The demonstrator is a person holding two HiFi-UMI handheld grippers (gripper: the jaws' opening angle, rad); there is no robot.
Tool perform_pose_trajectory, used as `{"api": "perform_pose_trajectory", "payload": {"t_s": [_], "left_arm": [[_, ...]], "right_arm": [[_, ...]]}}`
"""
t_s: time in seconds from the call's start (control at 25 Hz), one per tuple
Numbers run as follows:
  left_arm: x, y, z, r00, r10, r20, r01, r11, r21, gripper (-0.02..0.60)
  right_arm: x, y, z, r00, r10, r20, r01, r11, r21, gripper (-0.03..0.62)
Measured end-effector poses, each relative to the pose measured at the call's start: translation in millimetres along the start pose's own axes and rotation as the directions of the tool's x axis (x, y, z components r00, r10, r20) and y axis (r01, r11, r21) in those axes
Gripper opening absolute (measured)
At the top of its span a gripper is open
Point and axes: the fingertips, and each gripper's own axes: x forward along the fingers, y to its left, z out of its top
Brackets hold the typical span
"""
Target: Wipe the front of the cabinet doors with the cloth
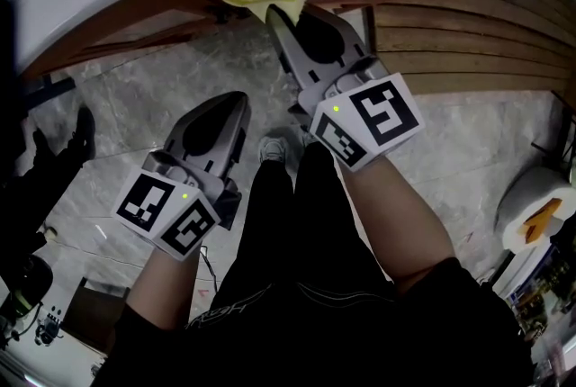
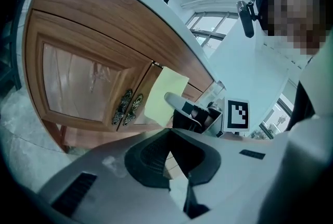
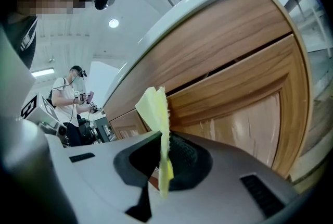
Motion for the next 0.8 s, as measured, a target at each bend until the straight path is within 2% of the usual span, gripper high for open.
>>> {"api": "perform_pose_trajectory", "payload": {"t_s": [0.28, 0.8], "left_arm": [[32, -26, -10, 0.999, -0.013, -0.032, 0.013, 1.0, -0.001, 0.006], [56, -45, -18, 0.999, -0.013, -0.051, 0.012, 1.0, -0.022, 0.006]], "right_arm": [[-25, -37, 6, 1.0, -0.025, 0.018, 0.024, 0.999, 0.022, 0.041], [-63, -76, 17, 0.995, -0.077, 0.056, 0.075, 0.996, 0.048, 0.041]]}}
